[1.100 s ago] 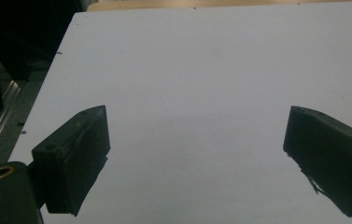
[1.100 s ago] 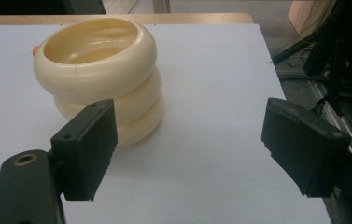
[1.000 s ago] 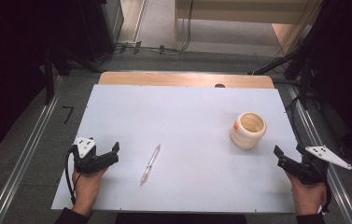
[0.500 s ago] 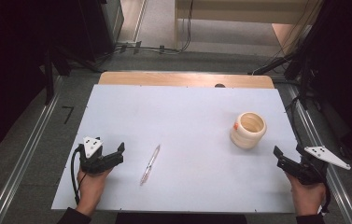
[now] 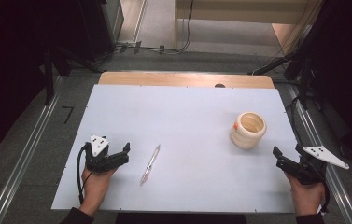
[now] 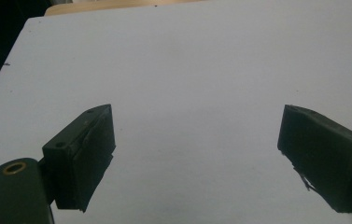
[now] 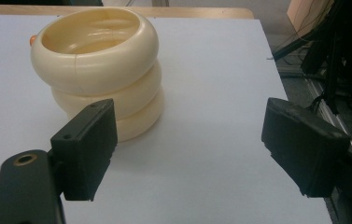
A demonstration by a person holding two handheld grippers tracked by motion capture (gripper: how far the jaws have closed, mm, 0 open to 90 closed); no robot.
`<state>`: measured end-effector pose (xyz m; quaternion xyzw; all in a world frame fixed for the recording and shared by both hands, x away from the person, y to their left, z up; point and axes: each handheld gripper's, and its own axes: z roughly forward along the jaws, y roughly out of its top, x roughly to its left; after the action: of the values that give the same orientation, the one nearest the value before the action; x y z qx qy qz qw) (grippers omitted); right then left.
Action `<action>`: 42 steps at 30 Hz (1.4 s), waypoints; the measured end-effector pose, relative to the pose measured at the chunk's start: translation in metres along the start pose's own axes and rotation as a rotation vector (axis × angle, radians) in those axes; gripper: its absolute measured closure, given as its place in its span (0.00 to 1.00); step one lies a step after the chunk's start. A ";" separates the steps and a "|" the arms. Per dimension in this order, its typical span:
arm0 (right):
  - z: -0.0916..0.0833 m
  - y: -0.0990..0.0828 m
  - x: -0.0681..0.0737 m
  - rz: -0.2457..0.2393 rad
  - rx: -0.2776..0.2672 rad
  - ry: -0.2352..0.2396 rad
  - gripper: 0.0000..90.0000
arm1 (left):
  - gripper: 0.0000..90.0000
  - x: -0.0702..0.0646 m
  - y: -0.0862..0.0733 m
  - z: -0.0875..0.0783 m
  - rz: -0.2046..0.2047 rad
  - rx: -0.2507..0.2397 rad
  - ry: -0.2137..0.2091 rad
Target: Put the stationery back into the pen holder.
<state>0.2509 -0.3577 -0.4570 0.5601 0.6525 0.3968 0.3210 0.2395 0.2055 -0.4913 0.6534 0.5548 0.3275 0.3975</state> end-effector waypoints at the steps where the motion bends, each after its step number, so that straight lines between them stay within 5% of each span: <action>1: 0.000 0.000 0.000 0.000 0.000 0.000 0.19 | 0.13 -0.001 0.000 0.001 0.003 0.003 0.000; 42: 0.003 -0.001 0.005 -0.022 0.019 -0.008 0.19 | 0.11 -0.032 0.003 0.017 0.048 0.045 -0.064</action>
<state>0.2527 -0.3526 -0.4589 0.5573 0.6612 0.3849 0.3226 0.2505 0.1710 -0.4959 0.6856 0.5332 0.3033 0.3920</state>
